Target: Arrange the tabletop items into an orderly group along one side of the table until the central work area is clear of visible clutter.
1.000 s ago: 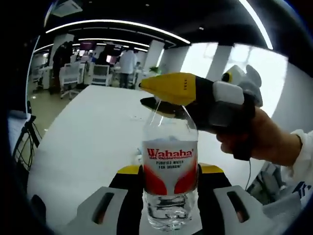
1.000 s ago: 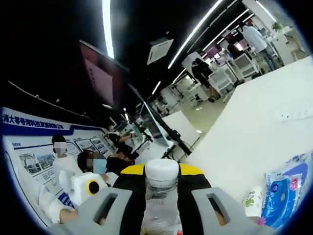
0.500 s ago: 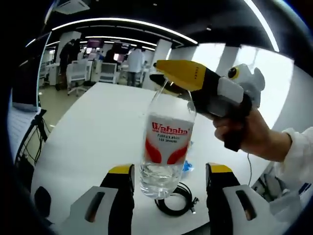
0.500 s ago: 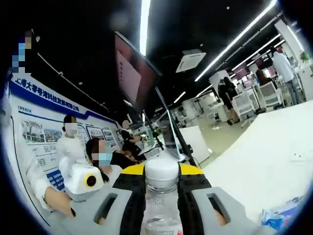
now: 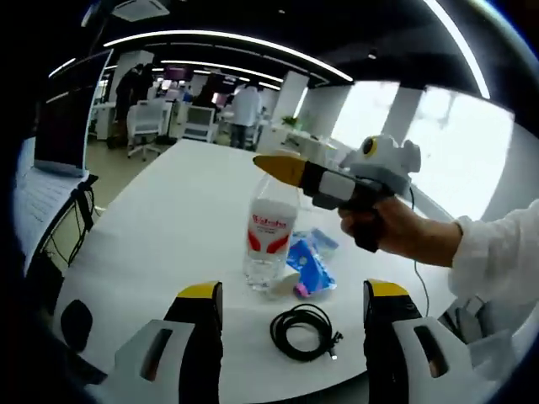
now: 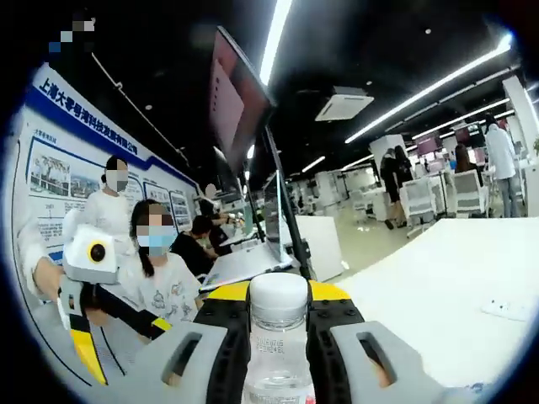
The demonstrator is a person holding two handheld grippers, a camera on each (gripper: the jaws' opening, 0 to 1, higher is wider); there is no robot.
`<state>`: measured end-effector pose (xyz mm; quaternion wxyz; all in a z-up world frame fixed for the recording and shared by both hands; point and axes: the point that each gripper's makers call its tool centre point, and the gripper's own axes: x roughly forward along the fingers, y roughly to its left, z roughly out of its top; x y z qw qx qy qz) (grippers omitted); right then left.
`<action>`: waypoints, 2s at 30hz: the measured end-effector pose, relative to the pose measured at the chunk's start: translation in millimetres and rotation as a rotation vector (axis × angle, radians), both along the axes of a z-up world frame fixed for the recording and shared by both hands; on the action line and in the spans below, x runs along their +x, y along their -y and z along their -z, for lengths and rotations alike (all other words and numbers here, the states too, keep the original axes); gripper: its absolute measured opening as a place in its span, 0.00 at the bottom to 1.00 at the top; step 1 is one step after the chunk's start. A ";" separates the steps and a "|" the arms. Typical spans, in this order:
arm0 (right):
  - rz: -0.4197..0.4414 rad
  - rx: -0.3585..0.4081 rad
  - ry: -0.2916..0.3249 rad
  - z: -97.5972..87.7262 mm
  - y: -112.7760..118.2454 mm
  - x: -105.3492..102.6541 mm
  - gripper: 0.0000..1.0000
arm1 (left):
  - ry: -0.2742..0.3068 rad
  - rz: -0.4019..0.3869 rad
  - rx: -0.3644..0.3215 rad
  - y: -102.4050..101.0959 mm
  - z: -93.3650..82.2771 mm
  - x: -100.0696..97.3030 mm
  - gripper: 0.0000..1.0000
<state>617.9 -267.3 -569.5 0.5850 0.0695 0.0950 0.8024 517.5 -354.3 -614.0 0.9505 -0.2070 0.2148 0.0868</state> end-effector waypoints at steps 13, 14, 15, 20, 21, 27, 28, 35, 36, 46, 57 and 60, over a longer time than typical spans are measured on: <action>-0.061 -0.011 0.080 47.0 -33.3 -15.8 0.20 | -0.009 0.017 -0.059 10.8 14.6 -24.4 0.60; -0.068 -0.007 0.090 50.8 -36.2 -15.3 0.20 | -0.009 0.026 -0.052 13.2 14.7 -25.0 0.60; -0.069 -0.005 0.098 54.9 -38.8 -16.4 0.20 | -0.009 0.031 -0.052 14.3 14.8 -24.9 0.60; -0.043 -0.003 0.101 74.7 -50.0 -9.4 0.20 | 0.022 0.014 -0.097 13.1 13.8 -25.3 0.59; -0.040 -0.005 0.106 76.4 -50.6 -9.6 0.20 | 0.024 0.012 -0.102 13.8 12.9 -25.7 0.59; -0.071 -0.005 0.133 81.7 -51.2 -22.0 0.20 | 0.020 -0.002 -0.119 9.6 15.8 -27.9 0.57; -0.071 -0.014 0.140 82.5 -52.7 -21.2 0.20 | 0.024 -0.007 -0.126 8.7 16.0 -28.1 0.57; -0.088 -0.004 0.146 81.1 -46.5 -21.2 0.20 | 0.023 -0.026 -0.152 5.7 19.0 -27.6 0.57; -0.086 -0.003 0.144 80.2 -45.1 -21.2 0.20 | 0.022 -0.027 -0.154 5.2 19.6 -27.9 0.57; -0.124 0.008 0.177 74.0 -28.9 -39.6 0.21 | 0.047 -0.034 -0.198 7.8 18.3 -24.9 0.57; -0.151 0.004 0.220 75.1 -28.2 -46.9 0.21 | 0.059 -0.043 -0.227 6.4 20.5 -23.0 0.56; -0.156 0.001 0.223 75.1 -28.3 -47.2 0.21 | 0.062 -0.045 -0.232 8.3 18.9 -24.3 0.56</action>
